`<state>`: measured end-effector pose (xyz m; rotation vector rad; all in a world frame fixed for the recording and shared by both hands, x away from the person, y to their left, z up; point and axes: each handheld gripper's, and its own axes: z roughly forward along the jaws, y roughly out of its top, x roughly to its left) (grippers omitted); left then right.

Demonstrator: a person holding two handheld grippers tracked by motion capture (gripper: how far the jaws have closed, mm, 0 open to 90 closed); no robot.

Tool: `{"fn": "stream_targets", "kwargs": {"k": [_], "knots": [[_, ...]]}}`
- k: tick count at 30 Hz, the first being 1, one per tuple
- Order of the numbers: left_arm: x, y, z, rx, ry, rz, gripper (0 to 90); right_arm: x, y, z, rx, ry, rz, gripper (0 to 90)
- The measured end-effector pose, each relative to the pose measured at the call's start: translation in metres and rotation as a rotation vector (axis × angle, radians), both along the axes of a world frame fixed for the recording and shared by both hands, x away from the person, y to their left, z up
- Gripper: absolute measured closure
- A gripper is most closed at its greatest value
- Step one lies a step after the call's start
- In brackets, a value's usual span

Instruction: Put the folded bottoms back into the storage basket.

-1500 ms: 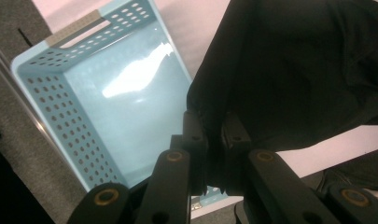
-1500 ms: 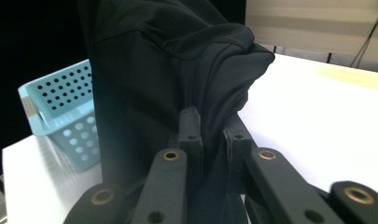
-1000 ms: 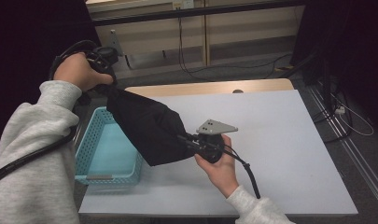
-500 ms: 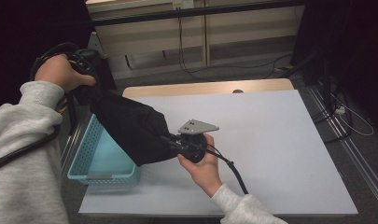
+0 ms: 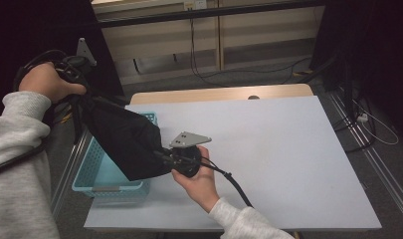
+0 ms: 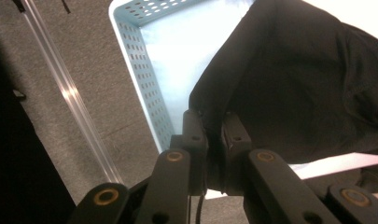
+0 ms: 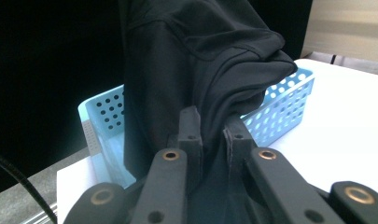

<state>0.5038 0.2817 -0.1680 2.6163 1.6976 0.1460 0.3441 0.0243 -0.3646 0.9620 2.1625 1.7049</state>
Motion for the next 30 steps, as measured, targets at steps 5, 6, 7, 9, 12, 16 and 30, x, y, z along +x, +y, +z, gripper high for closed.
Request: {"fn": "stream_targets", "kwargs": {"k": [5,6,7,9,12,16,30], "knots": [[0.005,0.011,-0.009,0.009,-0.008,0.016,83.3,0.001,0.013,-0.005,0.005,0.009,0.013,81.7],[0.006,0.013,-0.011,0.008,-0.009,0.014,83.3,0.001,0.015,-0.005,0.005,0.010,0.015,81.7],[0.006,0.014,-0.012,0.009,-0.013,0.015,83.3,0.001,0.017,-0.006,0.004,0.012,0.020,81.7],[0.007,0.018,-0.015,0.004,-0.016,0.022,83.3,0.001,0.021,-0.007,0.004,0.014,0.027,81.7],[0.009,0.023,-0.018,0.005,-0.020,0.021,83.3,0.001,0.027,-0.009,0.002,0.015,0.036,81.7],[0.013,0.029,-0.021,0.014,-0.015,0.033,83.3,0.003,0.034,-0.011,0.015,0.024,0.044,81.6],[0.035,0.041,-0.038,-0.014,-0.161,0.009,81.7,0.003,0.069,-0.012,0.032,0.030,0.072,73.9]]}}
